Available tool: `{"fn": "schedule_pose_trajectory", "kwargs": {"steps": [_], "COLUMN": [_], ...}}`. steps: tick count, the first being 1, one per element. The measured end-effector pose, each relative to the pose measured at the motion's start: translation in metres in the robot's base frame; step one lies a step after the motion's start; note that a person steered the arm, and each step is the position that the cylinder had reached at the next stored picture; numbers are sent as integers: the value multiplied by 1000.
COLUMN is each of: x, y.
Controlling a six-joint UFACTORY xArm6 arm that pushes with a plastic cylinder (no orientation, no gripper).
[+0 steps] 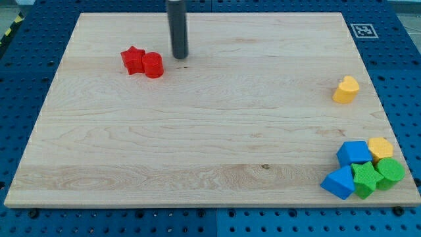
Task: Move the red star to the top of the blue triangle
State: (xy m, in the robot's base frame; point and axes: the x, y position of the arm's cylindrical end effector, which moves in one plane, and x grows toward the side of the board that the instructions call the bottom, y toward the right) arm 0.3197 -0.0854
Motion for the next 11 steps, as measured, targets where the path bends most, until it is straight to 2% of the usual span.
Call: {"fn": "schedule_pose_trajectory", "kwargs": {"steps": [2,3,6,8,9,11], "x": [10,33,87,133,140,107], "y": [-118,-110,69,129,137,143]}}
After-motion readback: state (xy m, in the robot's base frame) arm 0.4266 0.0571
